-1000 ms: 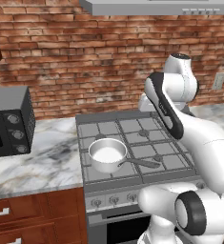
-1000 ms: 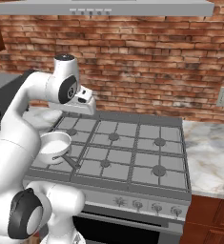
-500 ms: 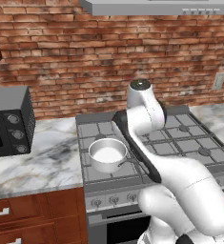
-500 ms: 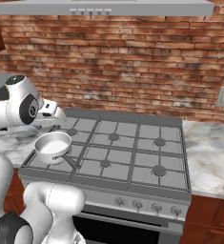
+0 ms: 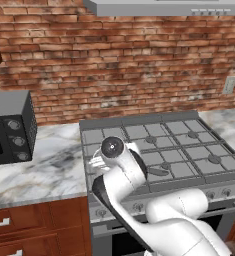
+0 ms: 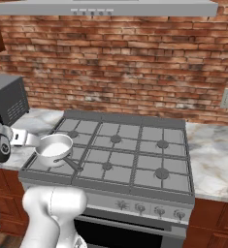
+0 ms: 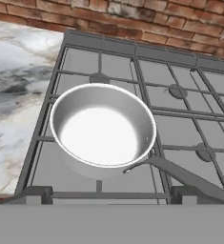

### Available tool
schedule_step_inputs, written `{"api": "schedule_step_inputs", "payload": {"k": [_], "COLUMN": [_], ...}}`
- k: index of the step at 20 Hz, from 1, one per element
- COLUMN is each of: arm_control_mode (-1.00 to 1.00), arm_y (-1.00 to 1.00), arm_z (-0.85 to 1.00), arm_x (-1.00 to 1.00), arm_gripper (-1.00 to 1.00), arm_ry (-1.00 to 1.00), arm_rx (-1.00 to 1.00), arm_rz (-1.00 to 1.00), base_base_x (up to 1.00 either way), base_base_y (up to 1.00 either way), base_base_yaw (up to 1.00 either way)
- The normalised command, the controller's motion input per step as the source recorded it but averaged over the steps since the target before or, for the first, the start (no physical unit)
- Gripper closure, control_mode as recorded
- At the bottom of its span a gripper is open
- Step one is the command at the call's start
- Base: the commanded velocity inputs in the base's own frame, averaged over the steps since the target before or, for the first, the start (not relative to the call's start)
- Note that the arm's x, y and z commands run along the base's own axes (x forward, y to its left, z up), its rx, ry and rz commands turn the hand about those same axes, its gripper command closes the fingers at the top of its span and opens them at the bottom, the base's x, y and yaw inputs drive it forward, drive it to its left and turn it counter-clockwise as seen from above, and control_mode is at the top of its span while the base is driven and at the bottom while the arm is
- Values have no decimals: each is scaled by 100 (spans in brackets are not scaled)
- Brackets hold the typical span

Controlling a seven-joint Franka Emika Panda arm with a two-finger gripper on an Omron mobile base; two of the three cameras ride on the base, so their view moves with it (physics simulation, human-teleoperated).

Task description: Turn on the front left burner of the stove.

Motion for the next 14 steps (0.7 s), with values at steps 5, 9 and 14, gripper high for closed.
{"api": "schedule_step_inputs", "payload": {"k": [5, 9, 14], "arm_control_mode": [-100, -100, -100], "arm_y": [10, 13, 38], "arm_z": [-3, -12, -52], "arm_x": [0, 0, 0], "arm_gripper": [-100, -100, -100], "arm_ry": [-1, -9, -51], "arm_rx": [0, 0, 12], "arm_rz": [0, 0, 0], "base_base_x": [0, 0, 0], "base_base_y": [0, 0, 0], "base_base_yaw": [0, 0, 0]}}
